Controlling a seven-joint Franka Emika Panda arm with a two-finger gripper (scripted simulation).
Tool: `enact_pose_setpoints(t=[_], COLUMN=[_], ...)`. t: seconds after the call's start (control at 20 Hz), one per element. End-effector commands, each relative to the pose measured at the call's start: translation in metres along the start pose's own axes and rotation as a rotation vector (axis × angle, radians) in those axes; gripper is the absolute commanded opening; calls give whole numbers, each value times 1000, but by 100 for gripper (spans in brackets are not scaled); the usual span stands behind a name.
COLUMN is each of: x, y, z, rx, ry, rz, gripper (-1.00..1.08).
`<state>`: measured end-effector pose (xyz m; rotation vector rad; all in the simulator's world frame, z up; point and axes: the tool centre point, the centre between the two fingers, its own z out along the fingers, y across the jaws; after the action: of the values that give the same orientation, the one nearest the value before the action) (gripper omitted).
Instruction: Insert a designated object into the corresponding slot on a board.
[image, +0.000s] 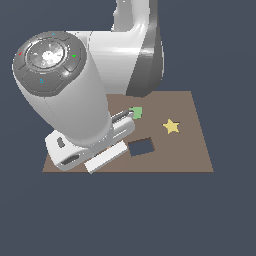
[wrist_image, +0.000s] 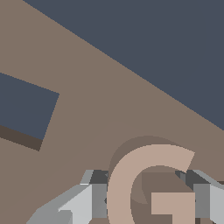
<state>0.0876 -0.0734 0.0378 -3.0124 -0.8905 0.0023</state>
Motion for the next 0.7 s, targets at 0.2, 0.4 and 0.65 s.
enact_pose_setpoints(t=[0.2,0.4,0.65], x=[-30,-37,-38], y=[43,55,56], z=[-2,-2,-1], rx=[0,0,0], ry=[0,0,-1], rz=[1,1,4], gripper=[-100,-100,-100])
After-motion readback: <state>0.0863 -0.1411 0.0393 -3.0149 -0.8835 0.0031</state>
